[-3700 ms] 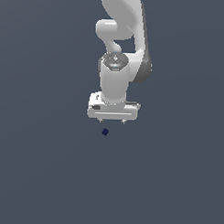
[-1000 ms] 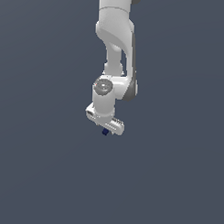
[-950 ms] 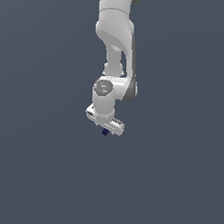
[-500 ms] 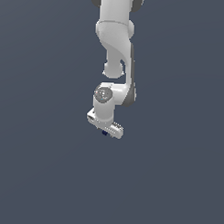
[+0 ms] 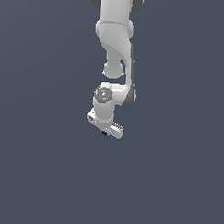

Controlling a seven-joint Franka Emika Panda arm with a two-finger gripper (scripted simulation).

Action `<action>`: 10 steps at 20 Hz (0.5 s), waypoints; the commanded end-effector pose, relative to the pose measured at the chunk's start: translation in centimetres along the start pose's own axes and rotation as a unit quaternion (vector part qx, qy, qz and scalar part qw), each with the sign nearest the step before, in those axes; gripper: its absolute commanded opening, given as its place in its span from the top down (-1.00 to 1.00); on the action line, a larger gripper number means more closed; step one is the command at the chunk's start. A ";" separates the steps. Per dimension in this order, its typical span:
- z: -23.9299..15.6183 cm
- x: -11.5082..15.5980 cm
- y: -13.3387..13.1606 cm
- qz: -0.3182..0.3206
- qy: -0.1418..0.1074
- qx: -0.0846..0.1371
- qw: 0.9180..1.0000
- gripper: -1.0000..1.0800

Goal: Pick up the object and move it to a goal position.

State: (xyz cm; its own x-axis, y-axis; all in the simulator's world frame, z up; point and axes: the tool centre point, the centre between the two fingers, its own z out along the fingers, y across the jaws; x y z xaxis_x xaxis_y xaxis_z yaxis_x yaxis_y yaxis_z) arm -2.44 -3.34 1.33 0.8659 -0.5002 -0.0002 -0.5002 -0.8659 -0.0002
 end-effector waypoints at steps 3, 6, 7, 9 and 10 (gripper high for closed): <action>0.0 0.0 0.0 0.000 0.000 0.000 1.000 1.00; -0.3 0.0 -0.6 0.000 0.000 0.000 1.000 1.00; -0.5 0.0 -0.9 0.000 0.000 0.000 1.000 1.00; -1.0 0.0 -1.8 0.000 0.000 0.000 1.000 1.00; -1.3 0.0 -2.3 0.000 0.000 0.000 1.000 1.00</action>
State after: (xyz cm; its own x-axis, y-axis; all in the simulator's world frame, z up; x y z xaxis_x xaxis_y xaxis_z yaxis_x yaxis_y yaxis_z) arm -1.68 -2.01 2.19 0.8651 -0.5017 -0.0007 -0.5017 -0.8651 0.0007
